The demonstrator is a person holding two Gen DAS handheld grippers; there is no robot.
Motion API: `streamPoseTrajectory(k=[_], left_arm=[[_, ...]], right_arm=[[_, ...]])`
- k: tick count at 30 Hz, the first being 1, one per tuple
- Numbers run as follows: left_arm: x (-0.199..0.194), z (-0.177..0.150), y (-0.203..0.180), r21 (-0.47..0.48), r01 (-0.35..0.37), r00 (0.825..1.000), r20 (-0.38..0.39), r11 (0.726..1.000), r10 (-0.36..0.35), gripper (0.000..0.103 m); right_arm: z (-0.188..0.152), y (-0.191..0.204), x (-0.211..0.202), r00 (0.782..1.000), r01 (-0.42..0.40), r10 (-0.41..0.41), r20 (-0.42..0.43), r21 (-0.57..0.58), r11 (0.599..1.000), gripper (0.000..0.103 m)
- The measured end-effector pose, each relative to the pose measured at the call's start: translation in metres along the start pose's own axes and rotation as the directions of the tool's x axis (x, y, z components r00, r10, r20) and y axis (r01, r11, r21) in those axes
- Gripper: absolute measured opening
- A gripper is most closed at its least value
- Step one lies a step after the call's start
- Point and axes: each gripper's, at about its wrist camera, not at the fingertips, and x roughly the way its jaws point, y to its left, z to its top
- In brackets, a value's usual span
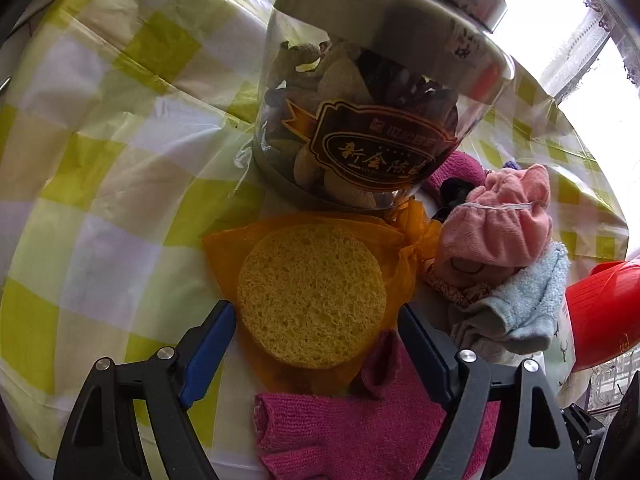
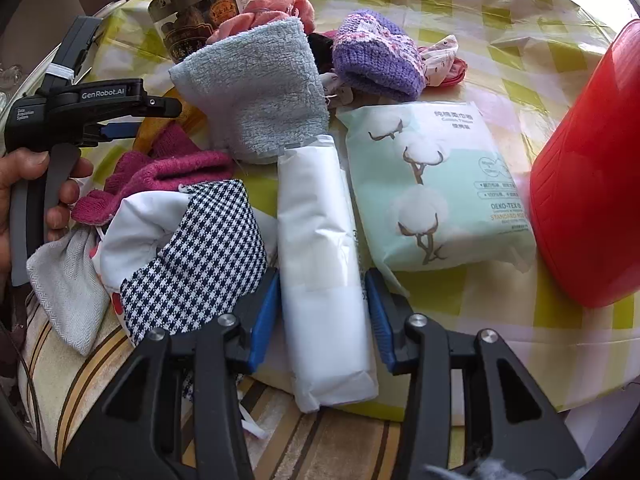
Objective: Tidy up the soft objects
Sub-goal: 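Grasp the orange mesh sponge bag with the left gripper while the right gripper grasps the white roll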
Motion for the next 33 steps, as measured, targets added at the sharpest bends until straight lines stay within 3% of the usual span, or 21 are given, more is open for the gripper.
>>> streamPoseTrajectory(k=[4,8,17,24,33], left_arm=[[0.012,0.004,-0.008,0.059,-0.041,0.999,0.0,0.997,0.042,0.088],[0.014,0.002,-0.014,0.116,-0.082,0.996,0.042,0.99,0.078,0.082],[-0.009,-0.015,-0.001,0.064,-0.085,0.989,0.124,0.994,0.077,0.081],[-0.045,-0.032,0.009,0.028,-0.111,0.966,0.24,0.993,0.101,0.081],[-0.099,-0.065,0.003,-0.012,-0.109,0.92,0.378,0.994,0.105,0.081]], right_arm=[[-0.004,-0.003,-0.002,1.0,-0.005,0.005,0.011,0.004,1.0,0.046],[-0.007,-0.001,-0.005,1.0,-0.008,0.008,0.015,-0.003,1.0,0.044],[-0.021,-0.002,-0.022,0.999,-0.008,0.008,0.035,-0.001,1.0,0.044],[-0.028,0.003,-0.042,0.997,0.009,-0.008,0.071,-0.006,1.0,0.044],[-0.038,0.003,-0.07,0.993,0.018,-0.019,0.113,0.013,1.0,0.044]])
